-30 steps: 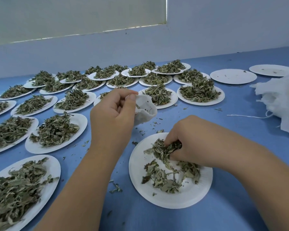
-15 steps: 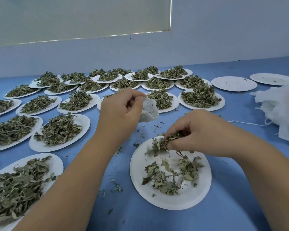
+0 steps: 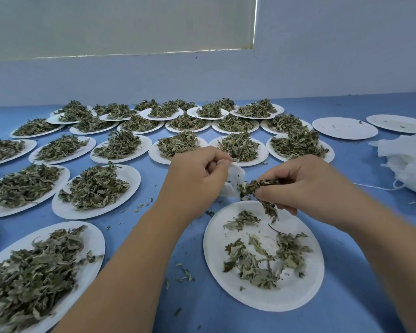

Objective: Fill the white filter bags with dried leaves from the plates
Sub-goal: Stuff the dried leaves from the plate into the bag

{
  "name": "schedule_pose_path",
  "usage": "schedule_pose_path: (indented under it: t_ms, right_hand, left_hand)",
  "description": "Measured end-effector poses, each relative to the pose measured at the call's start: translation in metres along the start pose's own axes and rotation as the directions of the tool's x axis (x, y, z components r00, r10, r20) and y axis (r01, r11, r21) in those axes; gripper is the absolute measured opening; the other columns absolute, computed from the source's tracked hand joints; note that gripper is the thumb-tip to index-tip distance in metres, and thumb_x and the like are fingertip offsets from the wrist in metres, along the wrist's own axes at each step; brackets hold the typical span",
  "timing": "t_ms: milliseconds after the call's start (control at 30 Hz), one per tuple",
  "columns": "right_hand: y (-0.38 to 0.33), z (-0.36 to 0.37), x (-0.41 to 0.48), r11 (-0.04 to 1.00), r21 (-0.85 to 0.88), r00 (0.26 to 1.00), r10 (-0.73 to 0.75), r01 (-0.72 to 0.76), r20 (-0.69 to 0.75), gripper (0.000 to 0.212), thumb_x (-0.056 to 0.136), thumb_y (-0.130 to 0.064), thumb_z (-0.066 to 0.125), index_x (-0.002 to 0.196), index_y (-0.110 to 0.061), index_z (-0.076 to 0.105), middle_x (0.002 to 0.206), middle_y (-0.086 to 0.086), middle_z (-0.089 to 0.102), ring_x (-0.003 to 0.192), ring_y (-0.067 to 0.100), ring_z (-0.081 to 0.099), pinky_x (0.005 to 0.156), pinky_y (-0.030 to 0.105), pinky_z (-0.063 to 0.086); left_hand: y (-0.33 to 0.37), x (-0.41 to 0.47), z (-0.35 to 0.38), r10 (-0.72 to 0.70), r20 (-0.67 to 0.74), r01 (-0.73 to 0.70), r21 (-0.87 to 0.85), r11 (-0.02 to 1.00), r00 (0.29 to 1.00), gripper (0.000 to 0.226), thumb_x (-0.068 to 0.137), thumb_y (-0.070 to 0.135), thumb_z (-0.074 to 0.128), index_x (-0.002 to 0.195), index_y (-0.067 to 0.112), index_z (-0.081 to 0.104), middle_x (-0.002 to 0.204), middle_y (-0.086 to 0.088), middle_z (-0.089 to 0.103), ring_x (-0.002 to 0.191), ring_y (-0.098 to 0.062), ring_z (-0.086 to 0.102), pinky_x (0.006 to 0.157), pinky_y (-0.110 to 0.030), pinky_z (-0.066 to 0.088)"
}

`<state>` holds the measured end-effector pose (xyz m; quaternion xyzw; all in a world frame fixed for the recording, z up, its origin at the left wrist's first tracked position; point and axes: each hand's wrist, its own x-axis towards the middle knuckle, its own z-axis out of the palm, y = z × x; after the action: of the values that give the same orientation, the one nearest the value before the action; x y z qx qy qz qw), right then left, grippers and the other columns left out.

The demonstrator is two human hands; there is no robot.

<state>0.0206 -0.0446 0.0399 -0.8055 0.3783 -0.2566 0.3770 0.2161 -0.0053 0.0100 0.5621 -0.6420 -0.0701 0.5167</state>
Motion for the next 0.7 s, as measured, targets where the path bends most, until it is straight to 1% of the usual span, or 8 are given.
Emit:
schedule_pose_path:
  t_ms: [133,233,300,367,433,600,633,700]
  right_hand:
    - [-0.008,0.014,0.003,0.998,-0.039,0.999,0.038,-0.039,-0.033,0.011,0.079,-0.021,0.072,0.068,-0.022,0.074,0.046,-0.004,0.056,0.041,0.010,0.046,0.040,0.015,0.038]
    - [-0.014,0.017,0.005,0.992,-0.127,0.996,0.010,-0.021,-0.088,0.012,0.078,-0.021,0.070,0.067,-0.024,0.073,0.054,0.001,0.063,0.043,0.011,0.049,0.041,0.020,0.042]
    - [-0.020,0.015,0.006,0.983,-0.183,0.994,-0.016,-0.005,-0.108,0.013,0.079,-0.021,0.068,0.066,-0.023,0.072,0.053,-0.001,0.063,0.044,0.011,0.049,0.042,0.020,0.041]
    - [-0.026,0.012,0.007,0.977,-0.211,0.994,-0.030,0.008,-0.103,0.014,0.078,-0.022,0.068,0.065,-0.023,0.071,0.051,-0.001,0.062,0.044,0.012,0.052,0.041,0.018,0.039]
    - [-0.031,0.010,0.008,0.971,-0.239,0.995,-0.039,0.017,-0.088,0.013,0.077,-0.022,0.068,0.065,-0.023,0.071,0.055,0.003,0.065,0.045,0.013,0.055,0.041,0.017,0.039]
    - [-0.044,0.007,0.015,0.929,-0.371,0.999,-0.035,0.019,-0.036,0.013,0.076,-0.022,0.064,0.068,-0.015,0.071,0.060,0.009,0.065,0.051,0.019,0.064,0.051,0.032,0.052]
    - [-0.046,0.007,0.017,0.919,-0.395,0.999,-0.025,0.014,-0.021,0.013,0.076,-0.022,0.064,0.069,-0.014,0.071,0.061,0.011,0.065,0.051,0.020,0.064,0.051,0.032,0.052]
    - [-0.049,0.010,0.022,0.891,-0.453,1.000,-0.003,0.000,-0.005,0.014,0.075,-0.022,0.063,0.072,-0.011,0.071,0.062,0.014,0.064,0.050,0.022,0.058,0.049,0.029,0.044]
  left_hand:
    - [0.001,-0.001,-0.001,-0.002,-0.001,0.002,-0.006,1.000,1.000,0.020,0.090,0.011,0.062,0.079,0.026,0.068,0.057,-0.013,0.050,0.048,-0.005,0.039,0.050,-0.008,0.031]
    - [0.000,-0.002,-0.002,-0.013,0.016,0.013,-0.016,1.000,1.000,0.018,0.090,0.010,0.062,0.080,0.022,0.070,0.058,-0.015,0.051,0.048,-0.005,0.038,0.051,-0.008,0.031]
    - [-0.001,-0.003,-0.002,-0.022,0.022,0.022,-0.011,1.000,1.000,0.017,0.090,0.009,0.062,0.080,0.020,0.070,0.058,-0.016,0.051,0.049,-0.005,0.037,0.050,-0.009,0.031]
    - [-0.001,-0.003,-0.003,-0.031,0.026,0.031,-0.022,0.999,0.999,0.016,0.090,0.009,0.062,0.081,0.018,0.071,0.059,-0.017,0.051,0.049,-0.005,0.037,0.050,-0.009,0.031]
    - [0.000,-0.003,-0.003,-0.035,0.031,0.036,-0.032,0.999,0.999,0.016,0.090,0.009,0.062,0.080,0.019,0.071,0.058,-0.017,0.050,0.048,-0.005,0.037,0.050,-0.008,0.031]
    - [0.001,-0.003,-0.002,-0.061,0.023,0.063,-0.058,0.996,0.998,0.018,0.090,0.010,0.062,0.079,0.022,0.070,0.057,-0.013,0.049,0.048,-0.005,0.038,0.050,-0.009,0.032]
    - [0.001,-0.002,-0.001,-0.077,0.018,0.078,-0.074,0.994,0.997,0.017,0.090,0.011,0.062,0.080,0.021,0.071,0.055,-0.010,0.047,0.048,-0.004,0.037,0.050,-0.009,0.032]
    - [0.001,-0.002,0.000,-0.115,0.008,0.115,-0.114,0.987,0.993,0.018,0.091,0.011,0.062,0.080,0.021,0.071,0.052,-0.001,0.043,0.046,-0.004,0.036,0.048,-0.009,0.030]
